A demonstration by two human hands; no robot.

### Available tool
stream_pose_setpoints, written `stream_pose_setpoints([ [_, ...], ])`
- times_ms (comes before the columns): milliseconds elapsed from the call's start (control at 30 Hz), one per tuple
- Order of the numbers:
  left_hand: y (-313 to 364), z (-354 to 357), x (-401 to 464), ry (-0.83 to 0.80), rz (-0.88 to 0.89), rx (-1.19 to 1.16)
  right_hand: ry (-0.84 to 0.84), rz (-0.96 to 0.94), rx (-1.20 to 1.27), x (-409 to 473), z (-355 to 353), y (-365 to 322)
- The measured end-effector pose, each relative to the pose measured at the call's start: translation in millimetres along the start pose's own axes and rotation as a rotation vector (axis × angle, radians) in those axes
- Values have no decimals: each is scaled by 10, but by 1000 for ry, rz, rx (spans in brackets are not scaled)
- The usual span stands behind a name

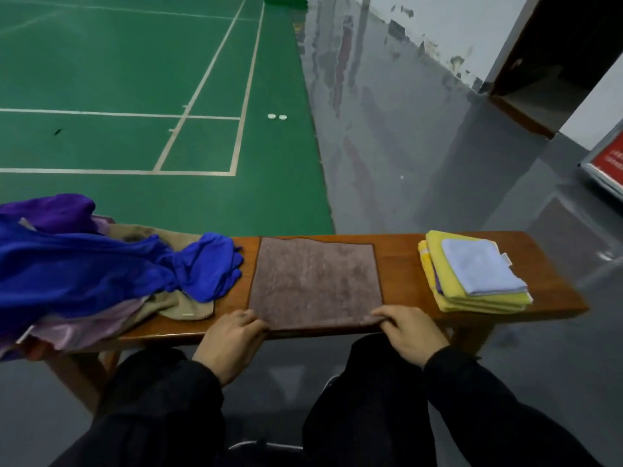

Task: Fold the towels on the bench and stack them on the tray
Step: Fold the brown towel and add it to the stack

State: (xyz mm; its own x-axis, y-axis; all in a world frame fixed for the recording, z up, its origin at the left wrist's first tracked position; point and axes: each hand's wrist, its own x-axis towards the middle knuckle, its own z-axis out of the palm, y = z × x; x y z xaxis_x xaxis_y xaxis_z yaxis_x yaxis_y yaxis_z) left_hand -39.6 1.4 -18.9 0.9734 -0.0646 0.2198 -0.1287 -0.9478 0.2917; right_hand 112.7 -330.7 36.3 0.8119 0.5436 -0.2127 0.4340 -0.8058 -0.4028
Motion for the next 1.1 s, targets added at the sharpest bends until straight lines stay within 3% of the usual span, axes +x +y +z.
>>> stream_pose_setpoints([
  [100,46,97,-105,-59,-62,-88,-67,32,13,-58,92,29],
  [200,47,14,-10,-74,-148,-206,-29,40,40,68,6,12],
  [467,-101,-277,1105,76,-365,-285,333,125,58,779,-297,-115],
  [733,-405,-39,1645,-65,-460,-176,306,251,-45,1306,-217,-17],
  [1100,-563,275,1782,-4,-461,-143,329,286,-139,1525,-31,135],
])
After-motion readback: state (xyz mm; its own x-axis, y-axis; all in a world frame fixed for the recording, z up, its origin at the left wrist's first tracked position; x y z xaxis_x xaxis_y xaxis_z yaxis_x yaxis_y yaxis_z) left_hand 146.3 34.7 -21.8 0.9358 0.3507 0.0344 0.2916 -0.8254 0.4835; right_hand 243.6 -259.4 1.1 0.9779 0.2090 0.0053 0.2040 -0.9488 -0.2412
